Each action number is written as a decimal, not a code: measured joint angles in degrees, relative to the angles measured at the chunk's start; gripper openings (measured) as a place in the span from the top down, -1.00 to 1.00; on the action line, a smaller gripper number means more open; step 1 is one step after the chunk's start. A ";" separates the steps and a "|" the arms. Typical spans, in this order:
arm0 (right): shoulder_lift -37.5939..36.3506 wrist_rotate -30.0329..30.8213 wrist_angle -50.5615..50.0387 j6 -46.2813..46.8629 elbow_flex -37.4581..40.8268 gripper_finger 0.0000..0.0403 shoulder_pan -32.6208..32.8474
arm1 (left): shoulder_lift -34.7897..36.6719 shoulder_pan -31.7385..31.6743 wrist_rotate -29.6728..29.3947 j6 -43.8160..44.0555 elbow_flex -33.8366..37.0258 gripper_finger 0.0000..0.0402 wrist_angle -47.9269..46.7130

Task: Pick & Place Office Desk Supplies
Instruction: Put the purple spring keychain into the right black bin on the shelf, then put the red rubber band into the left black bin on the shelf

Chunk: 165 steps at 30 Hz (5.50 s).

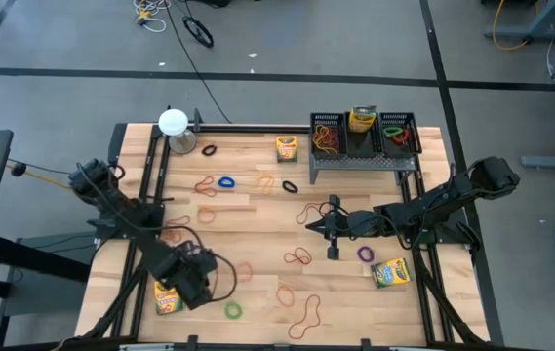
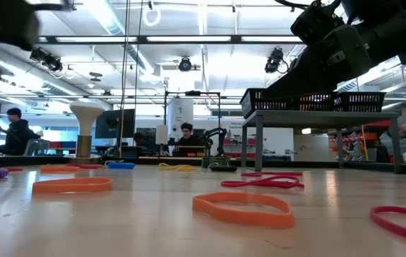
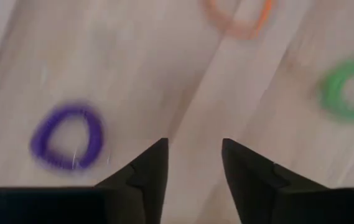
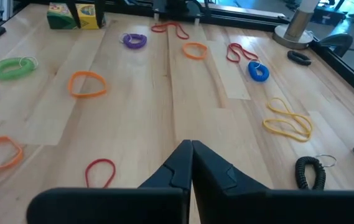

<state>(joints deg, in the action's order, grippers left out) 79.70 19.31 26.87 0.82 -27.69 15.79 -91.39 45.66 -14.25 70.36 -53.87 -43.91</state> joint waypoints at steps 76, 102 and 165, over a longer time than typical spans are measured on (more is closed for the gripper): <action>13.55 -3.12 18.86 -8.21 -1.47 0.27 3.14 | -8.71 -27.98 9.88 -63.39 21.51 0.95 97.38; 21.77 -8.59 21.31 -16.74 -7.54 0.84 1.92 | -11.38 -31.42 14.07 -66.57 16.52 0.58 97.65; -19.34 28.67 -93.66 13.27 -30.75 0.32 -50.87 | 0.96 -44.17 1.17 -68.08 38.64 0.47 117.97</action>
<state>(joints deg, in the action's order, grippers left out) 60.36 47.98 -66.78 14.09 -58.43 -35.07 -90.43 1.50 -13.08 2.28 -15.22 74.05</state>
